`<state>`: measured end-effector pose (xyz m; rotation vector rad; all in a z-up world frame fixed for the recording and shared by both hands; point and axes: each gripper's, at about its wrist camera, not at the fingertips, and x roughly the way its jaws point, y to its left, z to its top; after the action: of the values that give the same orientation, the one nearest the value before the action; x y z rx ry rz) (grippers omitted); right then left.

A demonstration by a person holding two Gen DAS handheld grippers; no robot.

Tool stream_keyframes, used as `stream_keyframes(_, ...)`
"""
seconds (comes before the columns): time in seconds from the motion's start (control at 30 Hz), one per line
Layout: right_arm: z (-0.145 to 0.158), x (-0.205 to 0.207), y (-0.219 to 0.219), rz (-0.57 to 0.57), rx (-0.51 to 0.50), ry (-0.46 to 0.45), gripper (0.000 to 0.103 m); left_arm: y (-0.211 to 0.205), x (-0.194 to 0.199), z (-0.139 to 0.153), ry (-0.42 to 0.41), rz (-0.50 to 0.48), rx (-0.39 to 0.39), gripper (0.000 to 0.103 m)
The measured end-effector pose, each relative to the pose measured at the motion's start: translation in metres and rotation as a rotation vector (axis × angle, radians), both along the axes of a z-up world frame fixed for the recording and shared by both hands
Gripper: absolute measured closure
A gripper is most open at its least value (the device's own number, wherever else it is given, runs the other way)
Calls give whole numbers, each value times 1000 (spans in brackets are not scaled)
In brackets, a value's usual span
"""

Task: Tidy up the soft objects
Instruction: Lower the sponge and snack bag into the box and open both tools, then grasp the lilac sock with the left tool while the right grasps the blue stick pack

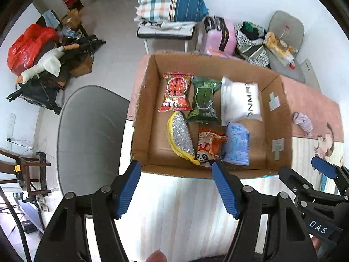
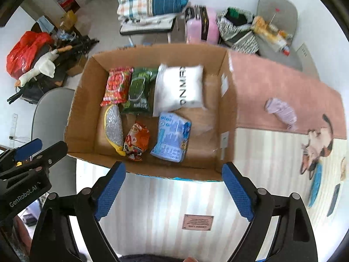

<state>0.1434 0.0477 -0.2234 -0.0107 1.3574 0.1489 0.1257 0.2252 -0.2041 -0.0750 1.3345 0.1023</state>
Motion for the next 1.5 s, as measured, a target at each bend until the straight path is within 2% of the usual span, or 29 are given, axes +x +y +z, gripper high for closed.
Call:
stream_keyframes(0.07,12,-6,-3,5,2,-21,10,-1,-5,6,-21,10,-5,27)
stream_keyframes(0.1,17,-10,-4,8,7,-31,6,-1,-9,13,-38,15,-5,16)
stream_keyframes(0.13,23,-13,-5,11,11,-39,1,-2,-11,17,-49,18,-4,10)
stream_keyframes(0.3,39,-24,-9,18,24,-64,0,-4,-20,33,-90,36,24,5)
stream_keyframes(0.47,47,-30,-16,24,55,-70,0,-8,-24,42,-101,46,14,2)
stream_keyframes(0.63,43,-34,-44,-10,128,-31,0,-34,-16,50,-115,-4,33,2)
stream_keyframes(0.73,35,-36,-81,-77,158,-4,0,-73,-4,51,-132,-94,94,2)
stream_keyframes(0.8,27,-39,-112,-136,153,15,0,-114,8,45,-138,-197,119,2)
stream_keyframes(0.93,3,-46,-201,-310,107,63,0,-192,30,23,-134,-378,193,2)
stream_keyframes(0.97,-3,-48,-221,-349,93,73,0,-215,37,15,-134,-432,231,2)
stream_keyframes(1.1,-37,-56,-321,-525,13,129,0,-312,67,-30,-111,-678,346,2)
stream_keyframes(1.23,-77,-59,-397,-623,-35,215,0,-377,99,-80,-34,-844,410,2)
stream_keyframes(1.37,-116,-57,-453,-679,-54,295,0,-435,123,-125,35,-985,443,2)
stream_keyframes(1.5,-154,-56,-489,-706,-38,366,0,-477,132,-169,72,-1130,537,2)
